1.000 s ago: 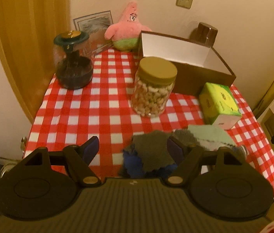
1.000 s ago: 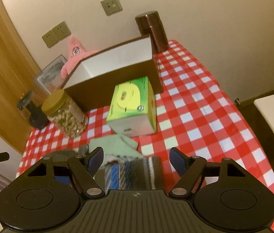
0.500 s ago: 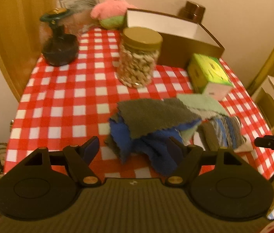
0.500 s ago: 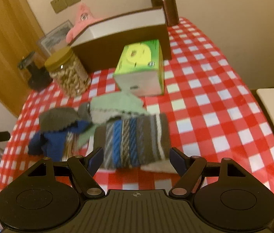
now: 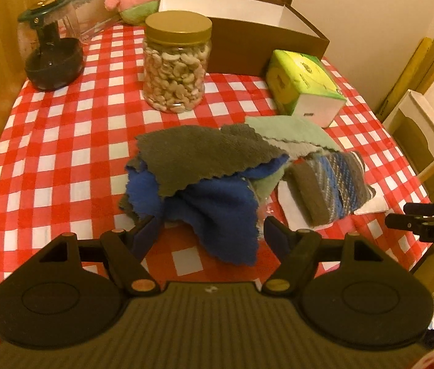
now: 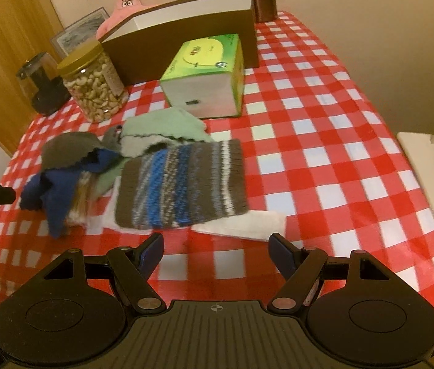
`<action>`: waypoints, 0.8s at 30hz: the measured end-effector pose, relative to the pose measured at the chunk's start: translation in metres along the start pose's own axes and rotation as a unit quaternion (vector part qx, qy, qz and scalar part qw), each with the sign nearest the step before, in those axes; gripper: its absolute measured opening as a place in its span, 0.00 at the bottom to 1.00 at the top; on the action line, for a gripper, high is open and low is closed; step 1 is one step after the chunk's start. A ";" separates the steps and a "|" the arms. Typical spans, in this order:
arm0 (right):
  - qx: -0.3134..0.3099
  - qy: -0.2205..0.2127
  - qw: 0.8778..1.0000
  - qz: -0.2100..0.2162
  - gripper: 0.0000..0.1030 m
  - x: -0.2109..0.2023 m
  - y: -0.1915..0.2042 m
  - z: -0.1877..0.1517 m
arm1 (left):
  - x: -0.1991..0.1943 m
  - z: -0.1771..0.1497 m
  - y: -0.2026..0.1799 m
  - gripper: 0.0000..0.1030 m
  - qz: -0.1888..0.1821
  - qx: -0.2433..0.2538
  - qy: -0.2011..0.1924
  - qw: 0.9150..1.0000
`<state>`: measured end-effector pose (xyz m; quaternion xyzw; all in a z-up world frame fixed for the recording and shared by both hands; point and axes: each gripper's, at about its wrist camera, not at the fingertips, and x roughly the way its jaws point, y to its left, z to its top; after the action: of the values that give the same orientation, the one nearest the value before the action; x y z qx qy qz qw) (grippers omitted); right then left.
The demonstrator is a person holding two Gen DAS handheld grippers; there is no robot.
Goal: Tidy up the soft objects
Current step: 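Grasp the white strip beneath the striped knit with the right gripper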
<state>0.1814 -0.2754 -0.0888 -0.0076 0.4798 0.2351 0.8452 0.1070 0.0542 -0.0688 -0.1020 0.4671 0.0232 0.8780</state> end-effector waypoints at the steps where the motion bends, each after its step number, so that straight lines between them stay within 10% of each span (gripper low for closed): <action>1: -0.004 -0.001 1.000 0.000 0.73 0.001 -0.002 0.000 | 0.002 0.000 -0.001 0.72 0.000 0.000 0.002 1.000; 24: -0.167 0.032 0.982 0.082 0.69 0.047 -0.011 -0.001 | 0.030 -0.009 -0.021 0.72 -0.007 0.010 0.030 0.999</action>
<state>0.2053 -0.2672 -0.1299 -0.1169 0.4598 0.3804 0.7938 0.1198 0.0301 -0.0950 -0.0971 0.4926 0.0093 0.8648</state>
